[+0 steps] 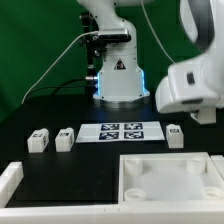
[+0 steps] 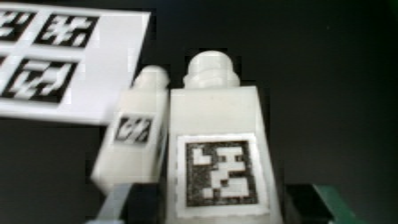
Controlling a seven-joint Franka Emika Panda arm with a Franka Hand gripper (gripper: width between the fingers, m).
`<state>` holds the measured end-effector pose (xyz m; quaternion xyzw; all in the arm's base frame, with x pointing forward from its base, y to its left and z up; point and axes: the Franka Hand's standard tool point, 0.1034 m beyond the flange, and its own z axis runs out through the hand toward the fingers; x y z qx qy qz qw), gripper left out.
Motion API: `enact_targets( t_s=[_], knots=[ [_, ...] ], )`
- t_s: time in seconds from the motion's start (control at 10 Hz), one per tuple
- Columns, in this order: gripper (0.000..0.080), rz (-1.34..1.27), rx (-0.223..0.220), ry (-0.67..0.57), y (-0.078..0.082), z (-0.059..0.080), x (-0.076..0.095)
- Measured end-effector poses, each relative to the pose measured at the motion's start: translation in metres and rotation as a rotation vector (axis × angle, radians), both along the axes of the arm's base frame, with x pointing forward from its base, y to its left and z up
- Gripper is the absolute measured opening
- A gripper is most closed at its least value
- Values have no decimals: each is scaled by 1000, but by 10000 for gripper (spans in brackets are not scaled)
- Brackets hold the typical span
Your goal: Assemble one leg
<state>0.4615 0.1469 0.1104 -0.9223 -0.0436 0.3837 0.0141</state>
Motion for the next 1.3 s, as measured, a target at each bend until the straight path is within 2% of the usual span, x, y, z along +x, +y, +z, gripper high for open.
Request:
enact_targets(
  t_s=[0.1, 0.2, 0.4, 0.6, 0.8, 0.9, 1.0, 1.2, 1.3],
  knots=[
    [294, -16, 19, -143, -9, 26, 20],
    [294, -30, 29, -258, -20, 46, 29],
    [294, -52, 45, -475, -23, 74, 54],
    [294, -62, 58, -679, -23, 67, 52],
    [294, -76, 78, -879, -24, 67, 62],
    [294, -33, 98, -974, -32, 62, 78],
    [294, -26, 115, -1097, -40, 61, 108],
    [294, -24, 151, -1324, -32, 50, 140],
    [294, -26, 169, -1450, -26, 52, 147]
  ],
)
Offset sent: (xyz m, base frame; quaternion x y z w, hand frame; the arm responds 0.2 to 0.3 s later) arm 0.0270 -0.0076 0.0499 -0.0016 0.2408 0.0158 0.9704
